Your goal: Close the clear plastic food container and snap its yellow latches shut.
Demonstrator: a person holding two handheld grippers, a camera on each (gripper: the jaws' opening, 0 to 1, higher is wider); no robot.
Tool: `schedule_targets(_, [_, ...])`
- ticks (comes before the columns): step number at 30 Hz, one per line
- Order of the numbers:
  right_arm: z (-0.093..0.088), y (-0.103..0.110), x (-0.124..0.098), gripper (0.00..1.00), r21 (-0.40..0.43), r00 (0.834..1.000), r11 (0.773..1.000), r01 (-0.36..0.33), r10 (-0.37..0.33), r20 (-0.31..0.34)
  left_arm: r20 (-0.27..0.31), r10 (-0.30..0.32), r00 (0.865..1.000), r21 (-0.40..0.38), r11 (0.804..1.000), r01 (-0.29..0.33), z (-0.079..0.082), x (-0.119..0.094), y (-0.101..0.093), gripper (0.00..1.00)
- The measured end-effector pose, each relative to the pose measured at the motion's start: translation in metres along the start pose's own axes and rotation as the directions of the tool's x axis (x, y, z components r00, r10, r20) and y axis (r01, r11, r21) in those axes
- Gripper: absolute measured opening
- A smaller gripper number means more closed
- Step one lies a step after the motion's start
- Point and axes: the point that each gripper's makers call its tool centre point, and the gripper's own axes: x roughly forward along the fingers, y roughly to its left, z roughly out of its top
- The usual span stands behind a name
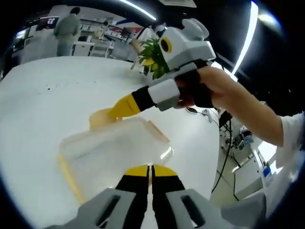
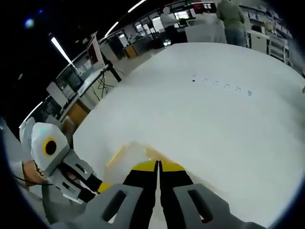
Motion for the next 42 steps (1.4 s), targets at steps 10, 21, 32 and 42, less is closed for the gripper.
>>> schedule_targets(10, [0.001,-0.010,-0.001,0.00,0.011,0.999,0.999,0.045,-0.045,0.011,0.003,-0.002,1.000,-0.001,1.000,0.002,-0.001,0.000,0.000,0.00])
schedule_targets(21, [0.001,-0.019,0.000,0.00,0.042,0.998,0.997,0.070,-0.070,0.002,0.004,-0.003,1.000,0.002,1.000,0.003,-0.002,-0.001,0.000,0.00])
schedule_targets(32, [-0.010,-0.028,0.002,0.00,0.037,0.993,0.993,0.115,-0.114,-0.041,0.004,-0.006,1.000,0.005,1.000,0.006,-0.002,-0.001,-0.001,0.00])
schedule_targets(42, [-0.008,-0.026,-0.001,0.00,0.059,0.996,0.995,0.083,-0.081,-0.027,0.008,-0.007,1.000,0.003,1.000,0.007,-0.002,-0.001,-0.001,0.00])
